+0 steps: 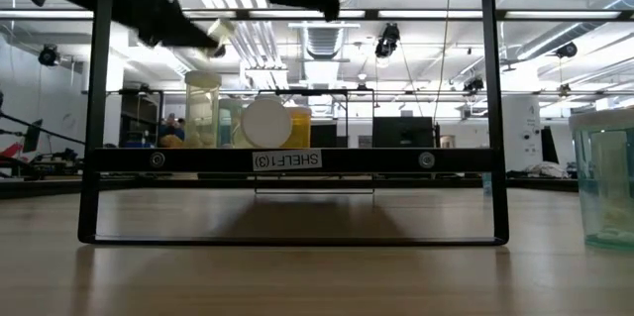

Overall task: Pick and place medicine bottles onto shelf by color
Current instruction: Put the yellow pill bottle on the shelf

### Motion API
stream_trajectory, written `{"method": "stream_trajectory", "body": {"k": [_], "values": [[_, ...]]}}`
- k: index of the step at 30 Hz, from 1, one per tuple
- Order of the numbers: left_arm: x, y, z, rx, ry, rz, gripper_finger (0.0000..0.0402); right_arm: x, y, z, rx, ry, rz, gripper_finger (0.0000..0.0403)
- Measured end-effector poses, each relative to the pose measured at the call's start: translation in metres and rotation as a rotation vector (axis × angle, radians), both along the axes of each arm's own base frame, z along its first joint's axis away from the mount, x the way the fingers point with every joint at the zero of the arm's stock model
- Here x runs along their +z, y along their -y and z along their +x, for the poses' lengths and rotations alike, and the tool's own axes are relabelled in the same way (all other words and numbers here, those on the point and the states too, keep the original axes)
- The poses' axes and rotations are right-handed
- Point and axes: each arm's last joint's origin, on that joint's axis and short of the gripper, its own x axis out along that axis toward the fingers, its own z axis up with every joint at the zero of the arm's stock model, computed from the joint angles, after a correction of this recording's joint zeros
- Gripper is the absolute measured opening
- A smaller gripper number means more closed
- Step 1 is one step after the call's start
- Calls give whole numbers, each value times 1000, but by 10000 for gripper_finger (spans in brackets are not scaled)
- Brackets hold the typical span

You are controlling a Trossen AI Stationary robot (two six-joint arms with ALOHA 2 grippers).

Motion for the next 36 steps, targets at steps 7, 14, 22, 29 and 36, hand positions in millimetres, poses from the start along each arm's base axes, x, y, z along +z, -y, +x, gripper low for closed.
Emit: {"method": "stream_trajectory", "body": {"k": [7,14,22,29,36], "values": [[11,14,13,-104,110,99,61,-7,7,31,-22,102,43,237],[7,15,25,-99,117,102,61,-7,10,38,-30,115,27,239],[6,15,27,-96,121,103,65,-6,10,37,-26,115,16,177],[8,15,25,-92,134,103,67,-7,10,37,-19,110,13,106],[6,15,27,-94,123,103,104,-8,9,37,-13,92,20,98]]}}
